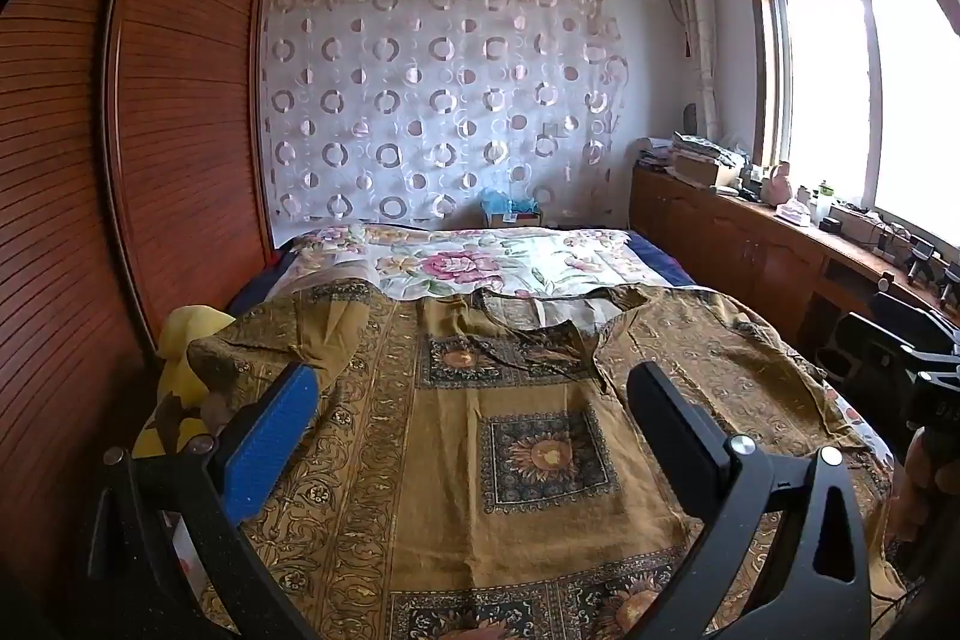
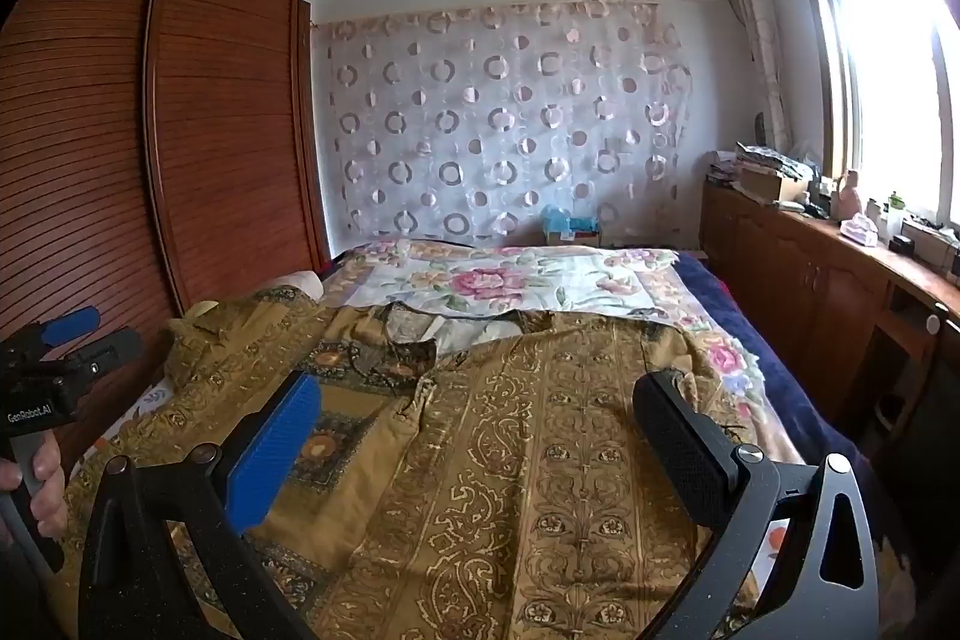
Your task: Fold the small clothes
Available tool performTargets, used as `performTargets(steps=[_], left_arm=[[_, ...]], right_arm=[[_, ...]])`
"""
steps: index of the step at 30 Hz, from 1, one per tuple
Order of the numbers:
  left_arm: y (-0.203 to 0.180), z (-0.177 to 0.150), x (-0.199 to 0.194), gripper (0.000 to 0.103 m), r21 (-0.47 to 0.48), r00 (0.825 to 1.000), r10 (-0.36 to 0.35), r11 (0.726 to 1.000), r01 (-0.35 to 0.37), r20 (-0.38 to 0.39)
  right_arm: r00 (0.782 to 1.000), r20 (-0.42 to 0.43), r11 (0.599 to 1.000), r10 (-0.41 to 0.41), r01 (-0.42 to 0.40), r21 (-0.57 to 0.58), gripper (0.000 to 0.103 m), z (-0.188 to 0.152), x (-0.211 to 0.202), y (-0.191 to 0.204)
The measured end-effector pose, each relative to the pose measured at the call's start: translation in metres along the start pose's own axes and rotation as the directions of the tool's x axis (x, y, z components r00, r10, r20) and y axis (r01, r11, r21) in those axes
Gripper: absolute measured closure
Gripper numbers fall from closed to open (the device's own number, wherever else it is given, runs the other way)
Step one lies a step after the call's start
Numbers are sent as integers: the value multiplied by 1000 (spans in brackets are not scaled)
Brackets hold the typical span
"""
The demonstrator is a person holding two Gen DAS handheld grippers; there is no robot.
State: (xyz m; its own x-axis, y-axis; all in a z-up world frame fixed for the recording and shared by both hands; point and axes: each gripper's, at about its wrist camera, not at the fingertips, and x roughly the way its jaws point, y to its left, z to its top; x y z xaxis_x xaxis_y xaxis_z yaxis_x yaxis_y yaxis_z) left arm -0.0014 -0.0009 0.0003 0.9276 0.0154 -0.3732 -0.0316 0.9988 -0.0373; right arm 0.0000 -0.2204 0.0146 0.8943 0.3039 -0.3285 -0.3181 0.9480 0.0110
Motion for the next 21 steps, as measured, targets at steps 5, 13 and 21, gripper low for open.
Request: performTargets(steps=[5, 13, 21], left_arm=[[4, 0, 1, 0, 2, 1000, 2, 1000, -2, -1], [3, 0, 1, 0, 3, 1000, 2, 1000, -2, 0], [3, 0, 1, 0, 5, 1000, 3, 1000, -3, 0]], right_arm=[[1000, 2, 1000, 2, -2, 3, 0, -1, -1, 0], [1000, 4, 1000, 1, -1, 5, 0, -1, -1, 1], [1000, 2, 1000, 2, -2, 7, 0, -2, -1, 0]])
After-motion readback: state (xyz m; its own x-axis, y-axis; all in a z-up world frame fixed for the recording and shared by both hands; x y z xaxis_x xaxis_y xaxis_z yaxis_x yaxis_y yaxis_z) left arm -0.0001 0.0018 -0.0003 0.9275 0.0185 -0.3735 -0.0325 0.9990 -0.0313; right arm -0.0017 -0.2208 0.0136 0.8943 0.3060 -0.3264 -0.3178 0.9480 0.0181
